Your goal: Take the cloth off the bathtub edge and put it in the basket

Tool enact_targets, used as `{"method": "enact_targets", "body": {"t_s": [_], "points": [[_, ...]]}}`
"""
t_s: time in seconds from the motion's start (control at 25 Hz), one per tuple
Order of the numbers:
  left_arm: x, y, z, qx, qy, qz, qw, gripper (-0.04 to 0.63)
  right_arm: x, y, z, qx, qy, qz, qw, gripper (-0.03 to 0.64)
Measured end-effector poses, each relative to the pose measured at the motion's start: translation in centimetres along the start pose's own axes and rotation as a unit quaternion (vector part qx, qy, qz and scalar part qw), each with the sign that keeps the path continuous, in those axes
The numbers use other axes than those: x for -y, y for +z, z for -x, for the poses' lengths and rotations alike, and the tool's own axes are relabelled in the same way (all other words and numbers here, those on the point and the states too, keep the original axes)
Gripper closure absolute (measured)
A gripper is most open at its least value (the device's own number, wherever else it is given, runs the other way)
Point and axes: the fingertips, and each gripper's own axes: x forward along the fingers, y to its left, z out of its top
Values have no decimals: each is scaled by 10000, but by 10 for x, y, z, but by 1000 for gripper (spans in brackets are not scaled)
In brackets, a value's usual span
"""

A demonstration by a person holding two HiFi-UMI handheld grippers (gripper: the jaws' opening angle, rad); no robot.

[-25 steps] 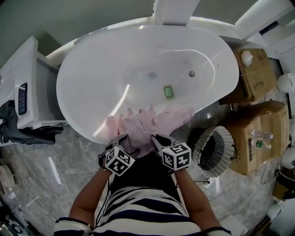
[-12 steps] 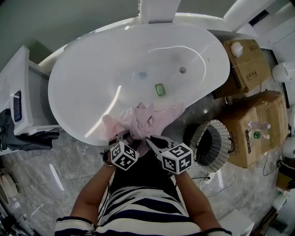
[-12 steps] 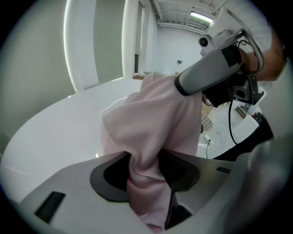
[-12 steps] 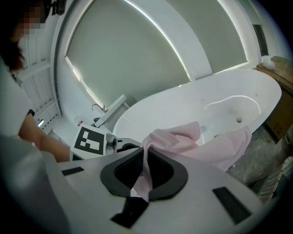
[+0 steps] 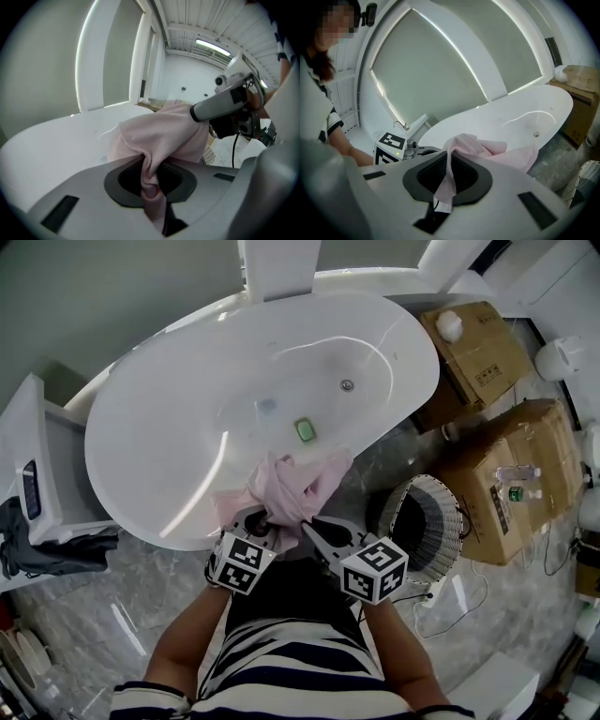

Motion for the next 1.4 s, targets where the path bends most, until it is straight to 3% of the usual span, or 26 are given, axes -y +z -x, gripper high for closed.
{"method": "enact_targets", "body": {"t_s": [0.28,0.76,1.04,1.4], "points": [[17,81,9,906,-205,3,9957,538,6,41,51,889,-284,-30,9956,571],[90,194,2,1552,-1177,-62,9808,538,30,94,152,2136,-959,203,9720,570],[149,255,-8,1920,-1769,-300,9649,538,46,117,219,2761,-1290,359,9517,570],[230,317,-16,2430,-2461,-743,9353,540,60,135,296,3339,-1775,685,9232,569]]}}
